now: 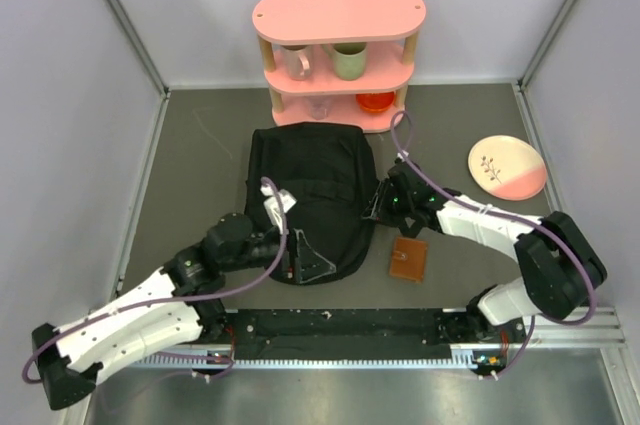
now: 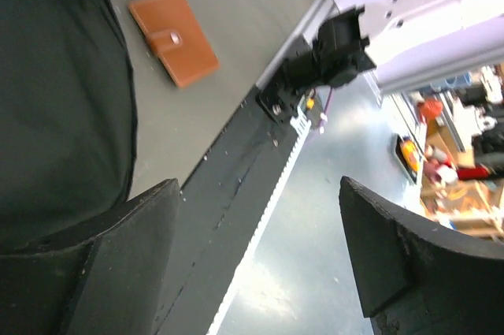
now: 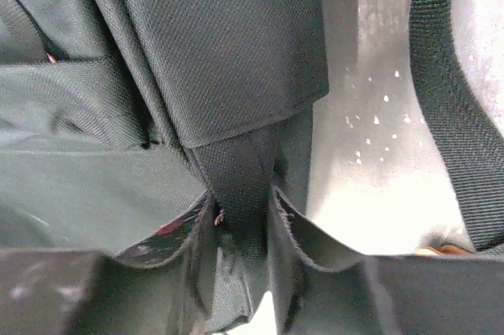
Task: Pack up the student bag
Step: Unzip the student bag at the center of the board.
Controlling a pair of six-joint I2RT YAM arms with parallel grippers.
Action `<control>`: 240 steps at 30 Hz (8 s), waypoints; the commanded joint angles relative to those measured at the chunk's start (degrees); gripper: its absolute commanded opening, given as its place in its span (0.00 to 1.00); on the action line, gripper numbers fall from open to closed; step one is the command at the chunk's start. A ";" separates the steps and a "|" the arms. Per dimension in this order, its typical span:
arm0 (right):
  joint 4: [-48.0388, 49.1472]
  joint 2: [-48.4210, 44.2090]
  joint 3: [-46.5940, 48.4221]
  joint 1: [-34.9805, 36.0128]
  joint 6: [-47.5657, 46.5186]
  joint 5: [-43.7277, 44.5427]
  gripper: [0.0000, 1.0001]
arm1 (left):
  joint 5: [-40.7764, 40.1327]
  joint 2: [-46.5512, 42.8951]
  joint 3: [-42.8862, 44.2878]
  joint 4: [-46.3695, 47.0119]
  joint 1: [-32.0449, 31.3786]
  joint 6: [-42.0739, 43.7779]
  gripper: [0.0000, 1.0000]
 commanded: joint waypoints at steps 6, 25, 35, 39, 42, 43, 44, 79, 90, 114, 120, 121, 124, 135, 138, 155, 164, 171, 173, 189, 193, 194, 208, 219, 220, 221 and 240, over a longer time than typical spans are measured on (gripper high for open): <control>-0.52 -3.04 -5.90 0.97 -4.32 1.85 0.00 | -40.74 -10.69 9.23 -21.13 0.02 1.20 0.98; -10.89 -11.51 12.61 0.27 -14.52 8.81 0.69 | -37.02 6.11 10.92 -17.02 16.54 -1.45 0.98; -12.21 6.95 25.90 0.09 -14.18 3.17 0.57 | -30.68 0.30 -1.48 -11.39 16.98 -3.73 0.94; -12.12 10.47 25.90 0.18 -14.70 2.64 0.54 | -29.19 -1.80 -5.43 -9.55 16.98 -4.43 0.89; -11.33 11.71 25.73 0.18 -15.32 2.64 0.54 | -28.31 -1.81 -7.55 -7.44 16.98 -5.05 0.85; -11.25 12.32 25.81 0.18 -15.23 2.64 0.53 | -27.08 -1.64 -8.25 -6.74 16.98 -5.14 0.84; -10.90 12.50 25.90 0.18 -15.49 2.56 0.53 | -26.64 -1.46 -8.52 -5.43 16.98 -5.23 0.84; -12.92 14.54 26.96 3.96 -17.43 11.00 0.00 | -23.65 0.21 -8.96 -3.66 16.98 -3.38 0.53; -9.31 8.28 25.11 3.96 -16.99 8.18 0.00 | -21.27 0.21 -9.05 -1.99 16.98 -1.54 0.47; -8.17 11.01 27.66 8.26 -14.44 5.37 0.00 | -20.30 3.37 -7.82 1.18 16.98 -0.30 0.41; -8.08 12.15 29.85 10.90 -13.83 5.28 0.00 | -19.60 4.34 -7.64 1.88 16.98 0.05 0.41; -8.08 12.32 30.47 11.25 -13.65 5.37 0.00 | -19.51 4.34 -7.73 2.32 16.98 0.05 0.41; -7.99 13.38 32.05 12.92 -13.21 5.28 0.00 | -19.43 4.34 -7.73 2.59 16.98 0.13 0.41; -8.96 16.02 36.45 17.06 -12.86 8.18 0.00 | -19.25 3.29 -7.29 2.32 16.98 0.49 0.40; -9.14 16.10 37.58 17.06 -13.47 7.57 0.00 | -19.77 3.02 -7.11 2.23 16.98 0.66 0.40; -10.98 13.38 32.75 14.86 -13.65 12.49 0.00 | -31.81 -10.85 -1.24 -16.92 16.98 3.12 0.72; -11.16 9.36 31.80 11.26 -12.77 13.89 0.41 | -29.98 -7.00 7.12 -17.37 16.98 5.05 0.82; -11.07 -0.23 25.91 2.74 -13.39 12.06 0.71 | -27.07 4.22 11.60 -9.64 17.07 6.90 0.84; -10.98 -1.47 23.81 -0.41 -13.38 11.35 0.72 | -26.72 7.84 14.32 -8.58 16.98 6.20 0.84; -8.08 0.72 18.08 -6.94 -10.66 -0.78 0.68 | -17.76 42.47 32.44 -7.96 16.72 -7.94 0.73; -7.47 -0.33 16.68 -6.94 -10.57 -1.49 0.68 | -18.89 45.03 32.53 -8.31 16.72 -10.41 0.70; -7.47 -0.59 16.24 -6.85 -10.75 -1.57 0.68 | -19.16 45.30 32.53 -8.31 16.63 -10.85 0.70; -6.41 -2.35 13.42 -6.85 -10.57 -2.54 0.67 | -20.65 51.89 33.50 -3.92 16.63 -16.65 0.67; -5.01 -1.65 12.63 -6.94 -9.96 -3.51 0.66 | -23.91 54.79 36.74 -7.70 16.80 -15.25 0.61; -5.00 -1.48 12.81 -6.94 -9.96 -3.60 0.66 | -23.99 55.31 36.75 -7.52 16.80 -15.42 0.59; -4.92 -1.39 12.89 -6.85 -9.96 -3.86 0.66 | -24.08 56.10 36.83 -7.61 16.80 -15.51 0.58; -4.74 0.55 13.16 -6.94 -10.22 -5.00 0.65 | -26.37 60.24 36.66 -12.88 14.96 -13.23 0.37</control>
